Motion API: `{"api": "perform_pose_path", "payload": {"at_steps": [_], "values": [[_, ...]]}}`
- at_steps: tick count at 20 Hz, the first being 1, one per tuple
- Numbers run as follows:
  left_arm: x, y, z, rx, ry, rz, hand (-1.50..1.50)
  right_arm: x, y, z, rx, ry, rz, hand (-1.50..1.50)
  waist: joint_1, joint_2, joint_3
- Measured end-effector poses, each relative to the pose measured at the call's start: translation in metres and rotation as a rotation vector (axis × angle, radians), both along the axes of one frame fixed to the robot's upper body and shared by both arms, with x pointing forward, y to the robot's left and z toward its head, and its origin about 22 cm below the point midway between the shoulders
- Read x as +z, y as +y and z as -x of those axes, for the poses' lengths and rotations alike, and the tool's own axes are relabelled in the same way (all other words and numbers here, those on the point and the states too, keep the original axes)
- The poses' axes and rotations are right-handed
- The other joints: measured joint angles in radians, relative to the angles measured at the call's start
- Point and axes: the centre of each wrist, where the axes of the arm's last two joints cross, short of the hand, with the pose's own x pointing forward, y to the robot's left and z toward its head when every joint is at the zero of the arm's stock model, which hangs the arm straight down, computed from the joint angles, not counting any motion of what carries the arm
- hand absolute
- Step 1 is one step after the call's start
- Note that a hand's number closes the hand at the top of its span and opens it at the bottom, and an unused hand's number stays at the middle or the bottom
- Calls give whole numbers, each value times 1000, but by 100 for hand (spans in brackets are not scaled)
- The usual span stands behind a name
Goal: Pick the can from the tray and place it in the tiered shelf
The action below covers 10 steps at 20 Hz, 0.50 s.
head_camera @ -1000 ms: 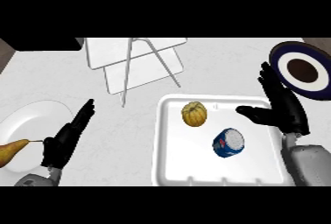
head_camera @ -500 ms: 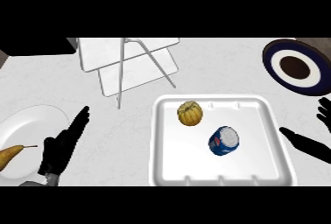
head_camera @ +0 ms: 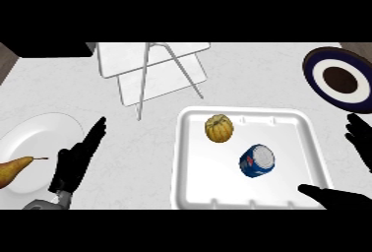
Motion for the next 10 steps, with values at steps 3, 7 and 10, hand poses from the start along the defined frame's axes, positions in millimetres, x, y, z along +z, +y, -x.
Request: {"api": "perform_pose_path", "payload": {"at_steps": [3,7,10], "values": [[0,-5,-2,-10,-4,2,0,14,12,2,60,134,100,-150,11,3,-2],[2,-9,-5,-28,-10,-1,0,33,11,-2,53,291,388,-150,29,7,-5],[4,-12,-8,-43,-8,-4,0,42,18,-8,16,378,567,-150,43,10,-6]]}}
